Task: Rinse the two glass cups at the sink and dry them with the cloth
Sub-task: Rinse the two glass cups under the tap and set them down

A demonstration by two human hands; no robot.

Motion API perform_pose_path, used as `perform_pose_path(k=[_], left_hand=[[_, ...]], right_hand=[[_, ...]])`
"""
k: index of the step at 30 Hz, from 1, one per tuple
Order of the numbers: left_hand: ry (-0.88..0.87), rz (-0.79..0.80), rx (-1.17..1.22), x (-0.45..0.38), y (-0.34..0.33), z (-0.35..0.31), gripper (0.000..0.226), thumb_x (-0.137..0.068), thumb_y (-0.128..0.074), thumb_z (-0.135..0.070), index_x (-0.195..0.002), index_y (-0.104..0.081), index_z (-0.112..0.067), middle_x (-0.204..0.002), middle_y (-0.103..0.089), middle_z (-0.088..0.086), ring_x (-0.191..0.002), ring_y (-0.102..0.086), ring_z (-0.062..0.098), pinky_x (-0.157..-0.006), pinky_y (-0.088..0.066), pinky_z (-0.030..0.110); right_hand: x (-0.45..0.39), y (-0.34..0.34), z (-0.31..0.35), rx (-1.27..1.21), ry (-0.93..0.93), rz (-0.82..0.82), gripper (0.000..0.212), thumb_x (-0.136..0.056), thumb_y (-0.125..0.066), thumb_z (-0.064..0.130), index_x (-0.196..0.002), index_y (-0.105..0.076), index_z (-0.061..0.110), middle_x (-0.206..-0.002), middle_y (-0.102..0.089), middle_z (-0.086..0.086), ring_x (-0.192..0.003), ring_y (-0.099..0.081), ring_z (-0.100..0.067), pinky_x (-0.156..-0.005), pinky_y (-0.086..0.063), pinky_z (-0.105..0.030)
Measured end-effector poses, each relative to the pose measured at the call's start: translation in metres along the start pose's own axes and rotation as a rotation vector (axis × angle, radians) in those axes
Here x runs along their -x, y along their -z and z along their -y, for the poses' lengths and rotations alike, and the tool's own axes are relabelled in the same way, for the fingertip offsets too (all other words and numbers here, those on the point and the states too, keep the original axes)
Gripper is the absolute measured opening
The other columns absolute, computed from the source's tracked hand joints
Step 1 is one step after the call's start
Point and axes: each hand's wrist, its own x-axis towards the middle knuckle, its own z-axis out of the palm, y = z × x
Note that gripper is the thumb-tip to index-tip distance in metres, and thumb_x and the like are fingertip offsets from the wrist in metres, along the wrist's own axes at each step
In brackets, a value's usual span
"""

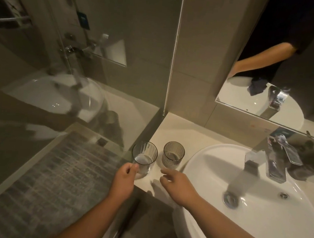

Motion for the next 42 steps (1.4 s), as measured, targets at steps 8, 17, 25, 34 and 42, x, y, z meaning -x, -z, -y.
perform_pose_path(k=[8, 17, 25, 34, 42], left_hand=[[-0.188, 0.057, -0.052, 0.049, 0.004, -0.043, 0.027, -0.102, -0.051, -0.018, -0.079, -0.060, -0.008, -0.074, -0.058, 0.005, -0.071, -0.051, 0.016, -0.061, -0.040, 0.022], [-0.275, 0.276, -0.175, 0.099, -0.094, -0.085, 0.026, -0.100, -0.054, -0.025, -0.077, -0.065, -0.022, -0.078, -0.067, 0.000, -0.076, -0.061, 0.016, -0.066, -0.044, 0.029], [-0.211, 0.474, -0.311, 0.110, -0.190, -0.069, 0.028, -0.101, -0.047, -0.029, -0.080, -0.062, -0.021, -0.082, -0.064, -0.003, -0.076, -0.057, 0.014, -0.063, -0.039, 0.027], [-0.123, 0.514, -0.221, 0.093, -0.255, -0.057, 0.029, -0.101, -0.048, -0.023, -0.083, -0.068, -0.012, -0.088, -0.070, 0.007, -0.083, -0.060, 0.019, -0.075, -0.044, 0.031], [-0.065, 0.545, -0.113, 0.092, -0.270, -0.052, 0.035, -0.081, -0.044, -0.045, -0.073, -0.065, -0.018, -0.092, -0.073, 0.013, -0.094, -0.066, 0.031, -0.072, -0.043, 0.033]], right_hand=[[0.062, 0.086, -0.016, -0.042, 0.055, -0.333, 0.029, -0.095, -0.056, 0.020, -0.122, -0.067, 0.017, -0.125, -0.067, 0.001, -0.111, -0.061, -0.012, -0.092, -0.040, -0.020], [0.101, 0.208, -0.083, 0.263, 0.102, -0.757, 0.027, -0.092, -0.054, 0.012, -0.115, -0.068, 0.009, -0.121, -0.066, -0.007, -0.113, -0.058, -0.020, -0.096, -0.041, -0.027], [0.071, 0.249, -0.136, 0.670, 0.075, -0.388, 0.055, -0.087, -0.062, 0.015, -0.137, -0.044, 0.004, -0.145, -0.039, -0.014, -0.137, -0.034, -0.029, -0.113, -0.031, -0.036], [0.038, 0.267, -0.167, 0.695, 0.136, -0.500, 0.044, -0.085, -0.064, 0.013, -0.127, -0.054, 0.017, -0.134, -0.057, -0.003, -0.122, -0.052, -0.026, -0.092, -0.048, -0.039], [0.031, 0.292, -0.151, 0.715, 0.097, -0.437, 0.033, -0.092, -0.050, 0.019, -0.123, -0.060, 0.023, -0.131, -0.062, -0.001, -0.113, -0.059, -0.029, -0.079, -0.050, -0.035]])
